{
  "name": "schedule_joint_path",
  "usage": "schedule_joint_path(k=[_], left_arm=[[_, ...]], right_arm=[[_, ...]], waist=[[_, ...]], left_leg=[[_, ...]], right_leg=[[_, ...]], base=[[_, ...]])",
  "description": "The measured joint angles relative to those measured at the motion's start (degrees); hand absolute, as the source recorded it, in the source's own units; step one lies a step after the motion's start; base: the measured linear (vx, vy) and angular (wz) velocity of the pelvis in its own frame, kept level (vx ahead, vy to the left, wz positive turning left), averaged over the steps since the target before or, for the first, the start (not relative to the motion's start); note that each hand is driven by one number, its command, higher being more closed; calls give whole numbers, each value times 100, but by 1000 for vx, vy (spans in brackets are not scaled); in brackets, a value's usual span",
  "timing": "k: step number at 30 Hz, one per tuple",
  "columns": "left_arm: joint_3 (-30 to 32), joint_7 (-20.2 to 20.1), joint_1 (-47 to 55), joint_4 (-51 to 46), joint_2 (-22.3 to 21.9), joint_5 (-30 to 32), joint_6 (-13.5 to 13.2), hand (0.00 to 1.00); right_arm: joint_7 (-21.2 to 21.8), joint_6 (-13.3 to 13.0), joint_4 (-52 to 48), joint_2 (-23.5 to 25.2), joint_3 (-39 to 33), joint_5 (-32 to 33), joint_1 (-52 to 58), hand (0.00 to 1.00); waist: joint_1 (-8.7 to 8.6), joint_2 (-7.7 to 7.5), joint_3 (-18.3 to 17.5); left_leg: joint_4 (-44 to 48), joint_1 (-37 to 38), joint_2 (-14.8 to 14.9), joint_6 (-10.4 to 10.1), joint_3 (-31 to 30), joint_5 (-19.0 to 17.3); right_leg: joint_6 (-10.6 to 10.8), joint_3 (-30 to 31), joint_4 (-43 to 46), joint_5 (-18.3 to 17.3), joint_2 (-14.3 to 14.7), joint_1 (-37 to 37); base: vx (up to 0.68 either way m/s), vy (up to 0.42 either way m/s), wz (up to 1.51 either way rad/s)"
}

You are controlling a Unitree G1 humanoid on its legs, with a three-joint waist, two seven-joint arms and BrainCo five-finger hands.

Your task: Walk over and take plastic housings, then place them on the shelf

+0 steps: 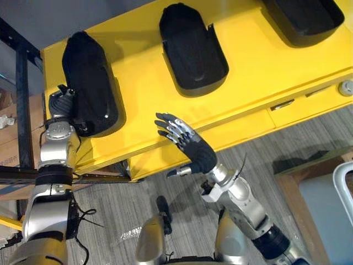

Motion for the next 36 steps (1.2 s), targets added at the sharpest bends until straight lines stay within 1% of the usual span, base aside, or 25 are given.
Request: schedule_joint_path(k=[4,9,12,14,16,18,20,23,24,25,26,27,29,30,31,33,35,36], left_arm=[[6,102,-155,85,-1,-15,81,0],[14,231,-183,163,-1,1,181,0],[162,256,-182,238,0,4,270,0],[179,263,-182,326,4,58,334,0],[204,278,-186,426,14,125,327,0],[203,279,-219,514,45,274,335,0],[196,278,-234,681,144,323,340,0],[162,260,-287,754,459,317,311,0],[156,215,-336,775,565,271,166,0],[138,113,-347,774,665,244,20,0],[125,66,-366,772,672,240,-60,0],[90,-90,-371,727,672,61,-239,0],[87,-180,-369,667,673,-24,-336,0],[87,-226,-355,592,672,-99,-443,0],[78,-278,-320,384,671,-246,-605,0],[77,-362,-254,118,669,-277,-803,0],[69,-555,-137,-285,653,-477,-1086,0],[62,-633,-137,-387,632,-486,-1192,0]], right_arm=[[-88,19,-211,43,3,0,85,0],[-108,18,-215,52,7,0,95,0],[-110,18,-225,59,8,-1,120,0],[-119,14,-243,59,9,-9,225,0],[-127,12,-278,49,16,-11,284,0],[-133,-6,-285,36,15,-11,320,0],[-127,-19,-285,32,20,-12,364,0],[-115,-148,-268,30,36,-13,475,0],[-105,-222,-186,32,47,-8,534,0],[-96,-233,-47,32,50,6,555,0],[-92,-234,8,31,51,7,580,0],[-87,-240,176,37,51,12,641,0],[-82,-259,229,41,56,11,698,0],[-76,-288,283,53,66,7,722,0],[-81,-293,367,92,66,4,730,0],[-98,-330,461,138,72,-6,731,0],[-199,-376,617,206,67,-124,729,0],[-255,-391,623,211,60,-191,726,0]], waist=[[-2,-9,5],[-19,-9,5],[-35,-9,4],[-36,-10,1],[-36,-11,1],[-79,-14,-1],[-117,-43,-15],[-138,-164,-92],[-132,-209,-212],[-132,-236,-378],[-131,-233,-446],[-88,-241,-655],[-67,-245,-825],[-43,-245,-924],[-32,-234,-1023],[1,-232,-1122],[51,-216,-1377],[50,-216,-1386]], left_leg=[[45,-58,9,0,-1,0],[40,-3,28,0,29,0],[25,83,72,-1,58,0],[-19,179,101,-16,96,9],[-60,232,113,-32,144,19],[-61,265,125,-36,138,21],[-97,376,139,-41,142,22],[-201,561,141,-62,151,34],[-228,569,139,-64,147,33],[-262,566,137,-64,141,33],[-279,588,138,-64,127,33],[-391,765,125,-63,139,33],[-418,810,115,-63,139,33],[-459,867,107,-62,140,33],[-535,970,96,-62,133,33],[-596,1049,93,-62,131,33],[-654,1058,97,-63,119,33],[-663,1098,92,-63,99,33]], right_leg=[[0,10,64,1,0,-65],[2,36,74,3,19,-42],[1,54,67,3,63,24],[1,76,66,3,96,71],[-1,129,53,2,118,74],[-1,125,36,2,136,124],[-2,119,-37,3,164,252],[-2,100,-164,3,184,435],[0,70,-240,6,185,469],[8,34,-337,37,191,514],[24,-3,-399,71,199,597],[53,-34,-667,164,216,845],[86,-53,-849,233,220,980],[87,-79,-993,274,224,1081],[108,-156,-1193,350,232,1275],[109,-200,-1366,395,249,1427],[119,-275,-1606,500,279,1541],[115,-314,-1660,526,282,1620]], base=[[-8,-3,1],[-3,-7,-3],[-6,-21,-7],[-9,-22,-9],[-9,-12,-12],[-6,-5,-3],[3,-4,-3],[12,-2,-2],[30,9,6],[50,11,9],[116,26,5],[110,27,4],[86,29,1],[79,30,4],[80,32,5],[38,18,5],[39,6,7],[30,9,10]])
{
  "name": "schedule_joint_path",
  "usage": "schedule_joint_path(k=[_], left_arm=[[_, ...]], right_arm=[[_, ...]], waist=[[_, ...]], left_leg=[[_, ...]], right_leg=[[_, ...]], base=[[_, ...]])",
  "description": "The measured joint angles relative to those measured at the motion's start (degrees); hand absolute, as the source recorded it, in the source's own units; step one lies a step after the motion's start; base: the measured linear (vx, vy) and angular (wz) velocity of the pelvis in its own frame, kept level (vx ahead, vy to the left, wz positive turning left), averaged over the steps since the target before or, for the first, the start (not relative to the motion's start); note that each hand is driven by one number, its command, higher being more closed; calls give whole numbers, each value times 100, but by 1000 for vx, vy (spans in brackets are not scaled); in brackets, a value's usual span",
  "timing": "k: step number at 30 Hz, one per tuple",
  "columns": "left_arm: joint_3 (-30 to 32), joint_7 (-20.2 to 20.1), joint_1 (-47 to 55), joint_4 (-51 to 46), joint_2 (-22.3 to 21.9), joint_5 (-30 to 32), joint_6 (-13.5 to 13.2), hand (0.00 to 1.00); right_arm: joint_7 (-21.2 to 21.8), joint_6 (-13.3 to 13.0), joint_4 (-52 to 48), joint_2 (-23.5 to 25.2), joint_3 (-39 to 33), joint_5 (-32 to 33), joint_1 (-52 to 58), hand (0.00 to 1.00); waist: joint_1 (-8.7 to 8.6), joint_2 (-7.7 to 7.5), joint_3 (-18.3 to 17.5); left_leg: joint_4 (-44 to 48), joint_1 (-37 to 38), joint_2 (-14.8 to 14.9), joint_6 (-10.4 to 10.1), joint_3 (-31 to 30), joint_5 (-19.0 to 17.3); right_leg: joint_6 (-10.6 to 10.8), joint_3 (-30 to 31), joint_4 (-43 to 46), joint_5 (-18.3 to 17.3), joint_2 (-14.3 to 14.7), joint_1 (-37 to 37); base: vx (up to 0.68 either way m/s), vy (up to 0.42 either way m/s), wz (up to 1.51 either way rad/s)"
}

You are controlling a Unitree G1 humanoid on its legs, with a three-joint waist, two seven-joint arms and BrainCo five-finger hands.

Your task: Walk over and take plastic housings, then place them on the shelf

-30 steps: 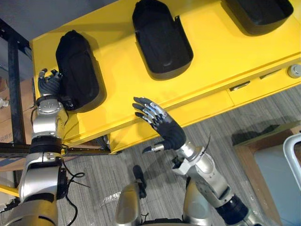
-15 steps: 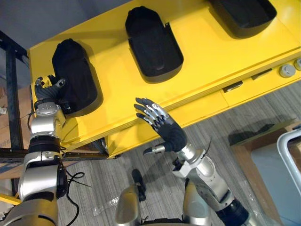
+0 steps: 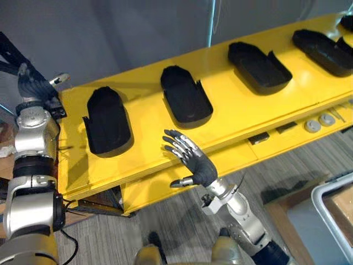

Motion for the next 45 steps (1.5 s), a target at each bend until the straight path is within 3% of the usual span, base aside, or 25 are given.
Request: schedule_joint_path(k=[4,6,8,9,12,14,15,18,20,23,27,30,33,34,35,37,39,41,45], left_arm=[[-158,-388,233,-1429,-72,-247,-514,0],[-145,-605,643,-2673,-335,-447,-743,0],[-125,-856,1763,-4364,-1038,-446,-977,0],[-128,-912,2146,-4747,-1304,-441,-1026,0],[-417,-1194,4203,-6036,-2710,-325,-1390,0],[-801,-1312,5130,-6196,-3230,-130,-1640,0],[-1120,-1353,5583,-6184,-3448,-34,-1904,0],[-1250,-1207,5857,-6097,-3610,50,-2264,0],[-1255,-1064,5956,-5891,-3685,25,-2550,0],[-1274,-934,6069,-5694,-3684,148,-2760,0],[-1395,-620,6055,-5478,-3654,754,-2892,0],[-1380,-239,6079,-4951,-3667,692,-2828,0],[-666,781,6416,-4211,-4004,808,-2765,0],[-193,1417,6562,-3958,-4190,807,-2887,0],[98,1690,6643,-3826,-4291,809,-2965,0],[1138,2690,6819,-3337,-4464,827,-3411,0],[1676,3174,6833,-2997,-4485,1032,-3789,0],[1755,3316,6850,-2593,-4302,1190,-3932,0],[1359,3038,6789,-1724,-4261,1196,-3940,0]], right_arm=[[-411,-105,134,164,-65,-261,6,0],[-633,-117,133,244,-267,-320,69,0],[-897,-148,84,314,-670,-548,308,0],[-974,-172,46,330,-784,-599,408,0],[-1272,-407,-347,451,-1456,-817,932,0],[-1364,-575,-404,484,-1749,-826,1064,0],[-1472,-625,-425,541,-1911,-875,1132,0],[-1632,-660,-424,670,-1991,-1058,1205,0],[-1779,-890,-453,792,-2069,-1141,1367,0],[-1868,-1034,-485,791,-2131,-1133,1423,0],[-2129,-1124,-513,774,-2090,-1152,1424,0],[-2951,-1106,-268,818,-2181,-1216,1543,0],[-3832,-934,543,1103,-2955,-1444,1963,0],[-4207,-896,977,1221,-3412,-1500,2179,0],[-4350,-885,1230,1274,-3685,-1506,2304,0],[-4874,-887,2103,1397,-4744,-1480,2716,0],[-5136,-939,2779,1390,-5343,-1309,2836,0],[-5255,-988,3442,1327,-5768,-995,2791,0],[-5352,-912,4426,1226,-6017,-326,2506,0]], waist=[[20,-18,-196],[15,46,-351],[-17,162,-532],[-25,195,-593],[-27,266,-656],[11,201,-670],[134,135,-650],[151,67,-662],[153,-8,-689],[162,-90,-715],[193,-158,-738],[253,-178,-747],[273,-206,-736],[272,-215,-724],[272,-218,-722],[271,-216,-718],[289,-215,-710],[288,-224,-636],[280,-224,-612]], left_leg=[[-121,155,-3,-11,-48,9],[-190,165,-14,-30,-48,26],[-323,277,-21,-49,-37,41],[-345,284,-17,-54,-35,45],[-426,339,24,-97,-76,70],[-501,337,44,-116,-98,119],[-552,330,57,-124,-99,152],[-647,339,56,-128,-109,216],[-755,347,55,-128,-126,289],[-814,356,54,-135,-130,314],[-933,393,51,-152,-135,360],[-996,437,48,-157,-124,368],[-1003,421,47,-160,-117,364],[-1005,416,48,-167,-113,358],[-1005,415,49,-170,-113,355],[-1005,455,49,-185,-126,331],[-1004,495,48,-184,-128,331],[-1004,645,46,-184,-152,331],[-1027,727,46,-178,-212,331]], right_leg=[[-3,-45,-88,24,25,166],[-8,-55,-130,41,28,169],[-4,-77,-191,51,39,255],[-4,-86,-198,51,45,254],[-4,-175,-303,51,105,356],[-19,-211,-350,43,141,350],[-52,-225,-411,59,170,353],[-73,-249,-454,80,185,357],[-82,-296,-480,92,198,351],[-79,-318,-492,95,201,351],[-71,-333,-497,102,214,350],[-70,-333,-511,102,218,355],[-70,-337,-566,103,223,359],[-70,-339,-579,102,228,362],[-70,-341,-583,102,229,373],[-69,-373,-606,103,231,449],[-70,-388,-617,102,226,505],[-71,-454,-664,101,224,693],[-185,-535,-679,-22,221,787]], base=[[7,3,2],[0,0,0],[0,0,0],[49,-16,-1],[31,-29,7],[-24,-30,11],[-42,-14,3],[-28,-6,5],[-16,-2,6],[0,0,2],[0,0,0],[0,0,0],[35,-2,0],[35,-3,1],[54,-4,4],[58,-4,6],[20,-1,2],[-19,-10,7],[-113,-6,0]])
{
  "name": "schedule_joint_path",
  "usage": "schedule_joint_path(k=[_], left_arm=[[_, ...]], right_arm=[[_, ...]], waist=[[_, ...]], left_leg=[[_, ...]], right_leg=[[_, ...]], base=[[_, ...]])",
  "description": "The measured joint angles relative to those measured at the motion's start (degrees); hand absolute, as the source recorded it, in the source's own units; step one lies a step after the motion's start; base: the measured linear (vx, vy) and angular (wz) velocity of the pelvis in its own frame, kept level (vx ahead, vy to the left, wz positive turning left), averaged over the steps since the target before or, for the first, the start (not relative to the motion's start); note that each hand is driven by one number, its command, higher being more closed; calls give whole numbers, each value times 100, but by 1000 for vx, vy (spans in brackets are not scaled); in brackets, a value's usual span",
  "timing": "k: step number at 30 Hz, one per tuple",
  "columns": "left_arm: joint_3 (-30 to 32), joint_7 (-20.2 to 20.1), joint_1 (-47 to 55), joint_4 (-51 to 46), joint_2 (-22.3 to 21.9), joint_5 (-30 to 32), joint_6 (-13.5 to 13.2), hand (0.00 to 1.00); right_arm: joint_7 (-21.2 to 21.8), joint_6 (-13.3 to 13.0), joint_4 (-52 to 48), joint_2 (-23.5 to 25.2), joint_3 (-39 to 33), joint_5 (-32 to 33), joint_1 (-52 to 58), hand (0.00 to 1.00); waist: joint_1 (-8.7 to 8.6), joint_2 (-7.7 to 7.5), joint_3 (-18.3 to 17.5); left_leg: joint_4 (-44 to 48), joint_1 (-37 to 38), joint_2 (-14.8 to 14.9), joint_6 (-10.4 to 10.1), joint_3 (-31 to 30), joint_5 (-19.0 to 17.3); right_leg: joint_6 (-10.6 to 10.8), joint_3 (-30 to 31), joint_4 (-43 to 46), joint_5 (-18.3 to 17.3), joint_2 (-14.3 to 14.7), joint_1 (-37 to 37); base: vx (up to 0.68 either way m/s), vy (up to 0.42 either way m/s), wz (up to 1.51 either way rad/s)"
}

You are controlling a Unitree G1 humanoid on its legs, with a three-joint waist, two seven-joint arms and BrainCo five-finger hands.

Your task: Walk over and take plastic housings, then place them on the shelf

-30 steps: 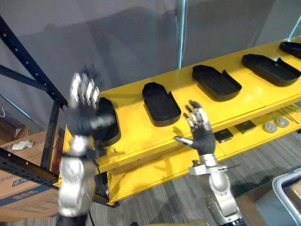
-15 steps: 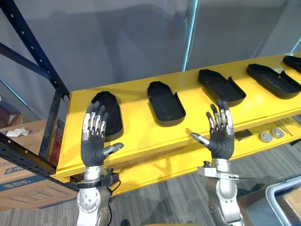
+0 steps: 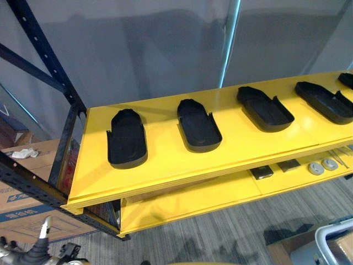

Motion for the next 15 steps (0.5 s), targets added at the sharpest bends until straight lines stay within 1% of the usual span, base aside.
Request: schedule_joint_path(k=[1,2,3,4,6,7,8,9,10,11,12,13,14,15], left_arm=[[-198,-141,4,243,-35,-9,94,0],[-394,-325,39,568,-64,-2,142,0],[-441,-376,74,675,-95,12,149,0],[-521,-438,143,803,-153,17,156,0],[-719,-563,299,967,-270,-103,157,0],[-886,-608,380,1134,-276,-306,212,0],[-954,-604,385,1369,-272,-532,377,0],[-950,-578,381,1557,-267,-677,466,0],[-865,-483,252,2018,-242,-736,669,0],[-714,-424,122,2484,-226,-718,816,0],[-640,-452,77,2689,-211,-711,884,0],[-550,-702,-8,3049,-157,-737,1092,0],[-547,-878,-36,3209,-110,-739,1206,0],[-555,-1374,-77,3442,-24,-791,1481,0]], right_arm=[[5,130,119,10,1,147,-19,0],[11,246,339,21,-9,302,-15,0],[16,300,427,34,-35,314,-28,0],[37,346,546,75,-106,328,-44,0],[167,350,789,160,-168,435,-50,0],[264,350,945,227,-166,465,-41,0],[354,350,1043,294,-167,533,-47,0],[398,350,1094,319,-162,532,-53,0],[480,356,1220,347,-162,545,-90,0],[613,391,1367,347,-167,670,-161,0],[699,434,1438,344,-179,788,-202,0],[934,591,1597,340,-275,939,-304,0],[1066,716,1681,333,-347,998,-362,0],[1456,1010,1836,306,-392,1043,-460,0]], waist=[[0,45,19],[2,65,-9],[2,69,-11],[8,79,-5],[14,86,-2],[16,80,-8],[19,74,-8],[19,72,-9],[18,67,-13],[17,45,-14],[17,28,-13],[18,-9,4],[21,-26,17],[20,-51,26]], left_leg=[[-14,-9,-6,18,-25,-1],[-17,-77,-14,10,-55,-5],[-18,-95,-16,10,-59,-5],[-20,-109,-19,11,-59,-5],[-20,-168,-26,11,-59,-6],[-21,-192,-29,11,-64,-5],[-21,-193,-32,11,-64,-5],[-21,-192,-34,11,-63,-5],[-21,-186,-39,10,-63,-6],[-21,-180,-41,14,-64,-9],[-20,-173,-41,17,-70,14],[-20,-113,-42,6,-85,29],[-19,-86,-40,5,-92,29],[-18,-62,-40,4,-136,28]], right_leg=[[-16,-36,-2,-23,-9,-3],[22,-111,10,-69,-24,-2],[22,-122,8,-70,-25,-9],[22,-129,0,-72,-26,-24],[23,-131,-18,-72,-29,-53],[24,-147,-39,-73,-30,-57],[25,-152,-66,-73,-30,-48],[26,-152,-82,-73,-30,-38],[31,-152,-96,-70,-32,-24],[39,-155,-94,-58,-35,-12],[32,-166,-83,-29,-35,7],[89,-218,-89,16,-35,75],[119,-232,-84,39,-36,110],[122,-276,-86,40,-29,174]], base=[[-131,1,16],[-144,3,19],[-102,6,17],[-43,9,6],[-4,12,5],[20,11,4],[34,8,3],[60,7,-1],[67,5,1],[79,1,3],[119,-10,8],[114,-15,8],[126,-21,16],[88,-22,15]])
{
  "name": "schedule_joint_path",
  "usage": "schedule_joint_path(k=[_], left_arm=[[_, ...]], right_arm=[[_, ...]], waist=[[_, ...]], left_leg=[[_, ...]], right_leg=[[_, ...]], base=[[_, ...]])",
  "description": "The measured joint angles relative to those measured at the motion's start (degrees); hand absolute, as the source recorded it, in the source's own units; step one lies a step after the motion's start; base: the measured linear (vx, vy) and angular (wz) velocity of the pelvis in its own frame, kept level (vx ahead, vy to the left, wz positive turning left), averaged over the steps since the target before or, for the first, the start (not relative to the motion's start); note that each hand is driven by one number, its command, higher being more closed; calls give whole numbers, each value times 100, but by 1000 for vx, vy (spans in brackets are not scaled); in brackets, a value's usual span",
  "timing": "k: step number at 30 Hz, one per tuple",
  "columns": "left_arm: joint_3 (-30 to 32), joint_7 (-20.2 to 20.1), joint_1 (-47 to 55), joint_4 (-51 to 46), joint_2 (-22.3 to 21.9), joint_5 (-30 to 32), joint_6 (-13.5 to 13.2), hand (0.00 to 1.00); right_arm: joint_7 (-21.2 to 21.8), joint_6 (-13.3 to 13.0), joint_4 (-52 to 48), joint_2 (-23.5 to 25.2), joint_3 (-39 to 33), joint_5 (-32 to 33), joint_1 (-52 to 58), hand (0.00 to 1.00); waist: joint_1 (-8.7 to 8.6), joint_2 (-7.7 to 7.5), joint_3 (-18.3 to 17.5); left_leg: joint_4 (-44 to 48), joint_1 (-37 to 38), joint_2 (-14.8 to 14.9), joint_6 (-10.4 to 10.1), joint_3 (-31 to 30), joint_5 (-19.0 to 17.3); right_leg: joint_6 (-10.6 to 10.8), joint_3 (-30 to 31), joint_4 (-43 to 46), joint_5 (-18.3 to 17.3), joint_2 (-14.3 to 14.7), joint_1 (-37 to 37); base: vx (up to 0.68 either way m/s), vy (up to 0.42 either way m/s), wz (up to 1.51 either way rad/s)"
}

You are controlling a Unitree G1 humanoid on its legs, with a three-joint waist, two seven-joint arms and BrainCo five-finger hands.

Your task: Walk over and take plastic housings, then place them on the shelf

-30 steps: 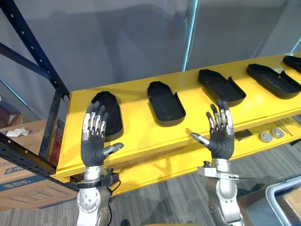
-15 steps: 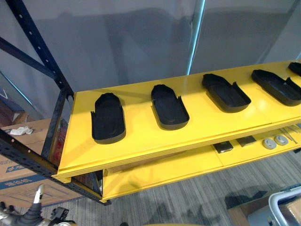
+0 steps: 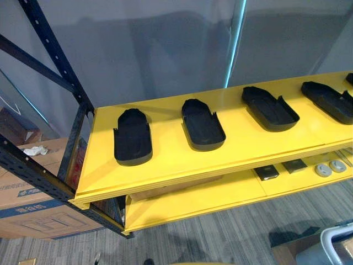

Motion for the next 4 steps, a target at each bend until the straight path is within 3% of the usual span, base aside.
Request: schedule_joint_path(k=[1,2,4], left_arm=[[-12,-451,-51,135,53,-60,300,0],[-17,-623,-84,191,65,-58,433,0],[-39,-1471,-226,406,134,-114,1122,0]], right_arm=[[456,295,95,-31,9,25,-105,0],[695,425,124,-41,16,61,-172,0],[1743,1201,260,-133,79,-433,-427,0]], waist=[[0,0,12],[2,9,41],[25,-6,91]], left_leg=[[0,23,2,-1,-18,-1],[-1,54,2,-2,-9,-2],[-1,124,14,-17,117,-14]], right_leg=[[4,-8,0,3,5,32],[4,-7,0,3,5,61],[4,31,-1,3,8,90]], base=[[78,-21,12],[56,-17,-1],[27,-6,-10]])
